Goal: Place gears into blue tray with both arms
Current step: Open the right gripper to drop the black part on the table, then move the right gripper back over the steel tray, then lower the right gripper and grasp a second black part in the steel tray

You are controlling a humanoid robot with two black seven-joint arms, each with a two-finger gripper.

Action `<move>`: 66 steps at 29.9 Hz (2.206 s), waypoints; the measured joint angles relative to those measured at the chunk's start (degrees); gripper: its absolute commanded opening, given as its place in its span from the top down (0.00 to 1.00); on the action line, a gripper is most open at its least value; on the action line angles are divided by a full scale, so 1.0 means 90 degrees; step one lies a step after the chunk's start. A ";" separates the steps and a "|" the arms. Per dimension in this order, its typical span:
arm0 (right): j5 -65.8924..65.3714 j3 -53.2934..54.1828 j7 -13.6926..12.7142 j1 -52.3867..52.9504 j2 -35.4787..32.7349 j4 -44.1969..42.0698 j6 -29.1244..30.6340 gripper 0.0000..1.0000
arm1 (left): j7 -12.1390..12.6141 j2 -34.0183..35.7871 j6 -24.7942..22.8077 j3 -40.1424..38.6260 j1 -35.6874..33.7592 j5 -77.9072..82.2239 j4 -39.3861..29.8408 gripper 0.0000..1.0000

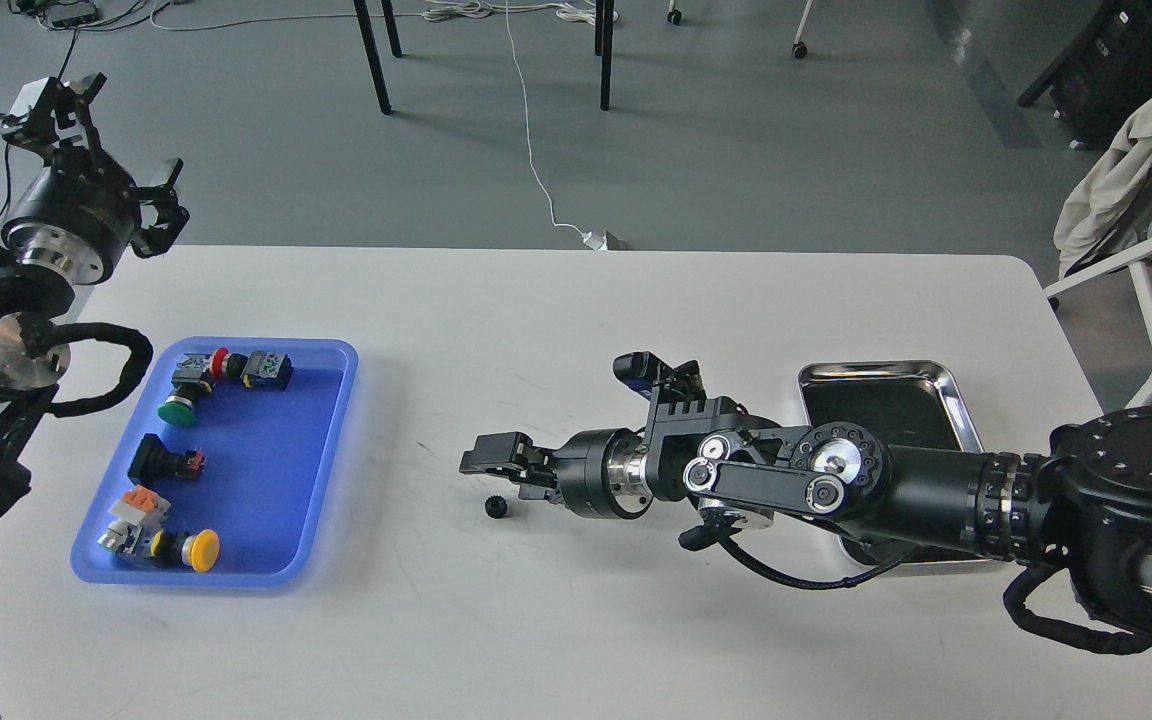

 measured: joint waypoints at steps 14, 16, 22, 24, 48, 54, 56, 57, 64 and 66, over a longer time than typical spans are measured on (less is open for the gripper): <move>0.0056 0.2144 0.0000 0.0346 -0.0704 0.0572 0.0345 0.03 | 0.0011 0.0067 0.0030 0.0029 -0.0019 0.0067 0.0035 0.02; 0.0056 0.2201 -0.0010 0.0306 -0.1230 0.0938 0.0511 0.03 | 0.0012 0.0068 0.0030 0.0034 -0.0018 0.0069 0.0035 0.02; -0.0050 0.1810 -0.0149 0.0284 -0.3323 0.2287 0.1062 0.03 | 0.0012 0.0111 0.0029 0.0036 0.0025 0.0070 0.0035 0.02; -0.0170 0.1657 -0.0271 0.0283 -0.3956 0.2667 0.1282 0.02 | 0.0012 0.0115 0.0029 0.0036 0.0027 0.0070 0.0035 0.02; -0.3966 0.0185 -0.0952 0.0026 -0.5653 0.3048 0.2046 0.01 | 0.0001 0.0117 0.0011 0.0044 0.0054 0.0070 0.0055 0.02; -0.4166 0.0160 -0.0929 -0.0336 -0.5697 0.2931 0.2032 0.02 | 0.0001 0.0092 0.0018 0.0044 0.0059 0.0069 0.0075 0.02; -0.4170 0.0185 -0.0928 -0.0384 -0.5650 0.2811 0.2007 0.02 | -0.0001 0.0090 0.0018 0.0044 0.0059 0.0069 0.0077 0.02; -0.4172 0.0190 -0.0929 -0.0394 -0.5627 0.2746 0.2001 0.02 | -0.0002 0.0090 0.0018 0.0044 0.0059 0.0068 0.0078 0.02; -0.4174 0.0189 -0.0901 -0.0409 -0.5281 0.2352 0.1934 0.06 | -0.0002 0.0098 0.0019 0.0044 0.0059 0.0068 0.0084 0.02; -0.4174 0.0174 -0.0892 -0.0410 -0.5168 0.2285 0.1934 0.06 | -0.0002 0.0093 0.0019 0.0044 0.0059 0.0068 0.0081 0.02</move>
